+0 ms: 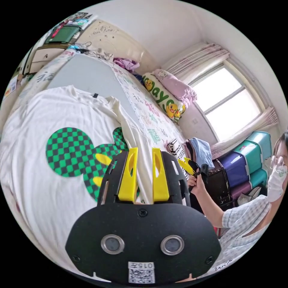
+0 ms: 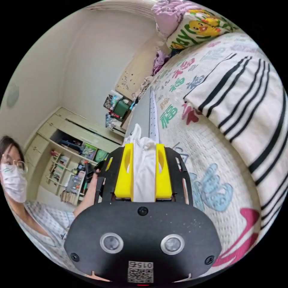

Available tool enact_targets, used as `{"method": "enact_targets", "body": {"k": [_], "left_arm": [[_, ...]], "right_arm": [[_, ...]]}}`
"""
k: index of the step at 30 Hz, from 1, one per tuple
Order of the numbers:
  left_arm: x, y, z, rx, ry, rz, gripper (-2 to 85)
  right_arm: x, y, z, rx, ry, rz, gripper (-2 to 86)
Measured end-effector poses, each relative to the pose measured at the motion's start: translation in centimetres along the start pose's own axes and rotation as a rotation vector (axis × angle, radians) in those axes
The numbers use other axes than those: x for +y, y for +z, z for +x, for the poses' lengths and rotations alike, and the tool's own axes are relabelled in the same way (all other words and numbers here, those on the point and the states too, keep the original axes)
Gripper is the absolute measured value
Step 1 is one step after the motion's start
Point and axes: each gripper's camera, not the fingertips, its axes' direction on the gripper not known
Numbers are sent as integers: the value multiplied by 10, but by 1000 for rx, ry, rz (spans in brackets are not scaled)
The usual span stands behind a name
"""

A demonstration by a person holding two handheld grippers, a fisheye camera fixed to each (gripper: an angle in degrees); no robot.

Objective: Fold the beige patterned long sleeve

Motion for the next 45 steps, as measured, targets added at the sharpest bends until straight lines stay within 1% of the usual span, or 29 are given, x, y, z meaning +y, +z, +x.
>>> {"method": "enact_targets", "body": {"k": [1,2,3,5,8,10,13,16,18,20,22,27,30,31,35,38,40,41,43,45], "left_arm": [[-10,11,-3,-15,-11,-10,83],[-26,29,-7,-40,-32,-18,87],[-41,44,-11,-56,-57,-29,91],[-62,63,-17,-78,-90,-68,96],[-90,85,-27,-181,-141,-115,98],[-104,94,-33,-189,-182,-116,97],[-130,114,-35,-192,-169,-145,95],[-150,140,-39,-187,-145,-199,82],[-161,161,-45,-146,-157,-264,49],[-171,170,-48,-145,-163,-295,13],[-182,172,-49,-129,-151,-289,1],[-230,193,-47,-99,-80,-289,-7],[-256,222,-53,-96,-89,-310,-6],[-260,229,-55,-101,-92,-318,-5],[-274,264,-62,-157,-85,-389,8],[-277,264,-63,-153,-79,-404,31],[-274,253,-66,-89,-104,-408,55],[-269,238,-66,-64,-113,-388,60],[-253,206,-63,-82,-115,-340,65],[-219,157,-59,-111,-148,-294,69]], "right_arm": [[-7,22,3,-56,7,-50,107],[-10,47,-2,-70,3,-121,106],[-10,60,-5,-67,-3,-162,106],[-12,112,-15,-33,-17,-301,106],[-20,167,-7,-23,69,-380,107],[-28,187,-7,-23,96,-369,107],[-39,221,-9,77,104,-401,96],[-46,247,-8,64,120,-435,78],[-49,259,-9,78,127,-453,58],[-55,269,-12,92,126,-455,34],[-63,271,-16,79,128,-437,26],[-88,276,-17,54,180,-354,16],[-106,297,-12,85,215,-362,14],[-111,306,-7,89,258,-370,14],[-120,331,-2,94,344,-381,17],[-126,336,-9,47,366,-370,26],[-131,335,-19,19,342,-383,32],[-134,329,-31,43,317,-390,38],[-136,317,-49,82,266,-405,48],[-132,305,-68,84,237,-442,58]]}}
